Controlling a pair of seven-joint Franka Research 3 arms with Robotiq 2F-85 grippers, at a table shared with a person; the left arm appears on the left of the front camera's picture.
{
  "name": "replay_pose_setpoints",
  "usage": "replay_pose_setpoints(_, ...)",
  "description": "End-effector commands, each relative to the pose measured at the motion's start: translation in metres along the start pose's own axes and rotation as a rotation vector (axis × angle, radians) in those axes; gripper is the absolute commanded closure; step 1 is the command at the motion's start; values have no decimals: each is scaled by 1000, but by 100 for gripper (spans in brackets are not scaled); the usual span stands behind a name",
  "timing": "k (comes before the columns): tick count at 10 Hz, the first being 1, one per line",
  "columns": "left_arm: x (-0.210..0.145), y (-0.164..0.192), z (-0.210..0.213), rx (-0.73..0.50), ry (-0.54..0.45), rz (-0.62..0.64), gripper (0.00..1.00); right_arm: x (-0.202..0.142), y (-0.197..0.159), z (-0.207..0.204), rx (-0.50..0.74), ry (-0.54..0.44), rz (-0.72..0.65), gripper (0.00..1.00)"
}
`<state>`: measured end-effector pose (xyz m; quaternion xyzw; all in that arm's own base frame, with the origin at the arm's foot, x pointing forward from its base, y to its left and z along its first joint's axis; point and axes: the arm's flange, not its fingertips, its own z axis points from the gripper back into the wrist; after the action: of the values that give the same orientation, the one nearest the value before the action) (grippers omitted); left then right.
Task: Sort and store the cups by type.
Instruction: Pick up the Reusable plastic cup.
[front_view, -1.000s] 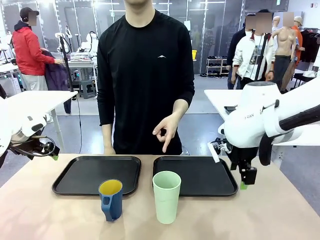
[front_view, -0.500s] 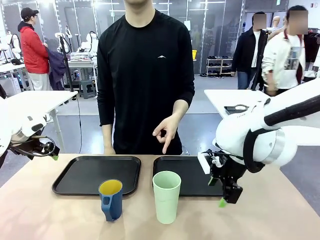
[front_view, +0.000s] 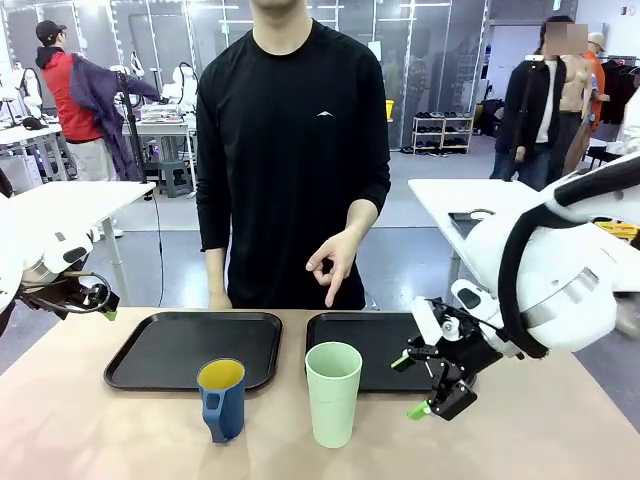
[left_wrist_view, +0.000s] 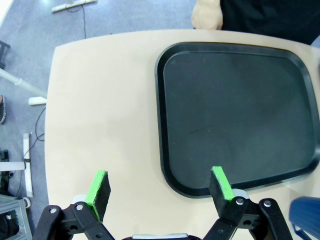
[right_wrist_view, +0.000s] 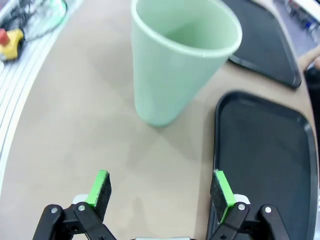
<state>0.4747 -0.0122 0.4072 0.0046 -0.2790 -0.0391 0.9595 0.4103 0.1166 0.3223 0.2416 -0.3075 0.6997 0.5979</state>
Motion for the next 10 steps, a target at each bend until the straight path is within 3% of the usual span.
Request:
replay_pose_setpoints(1,0,1,0,4,0,-6,0,-25,0,-15,3,-157,-5,0)
replay_pose_setpoints(5,0,1,0,4,0,-6,0,-35,-8,-42,16,-355,-56,0)
replay_pose_setpoints(10,0,1,0,4,0,-6,0,-46,-21,-53,35,-478,-50,0)
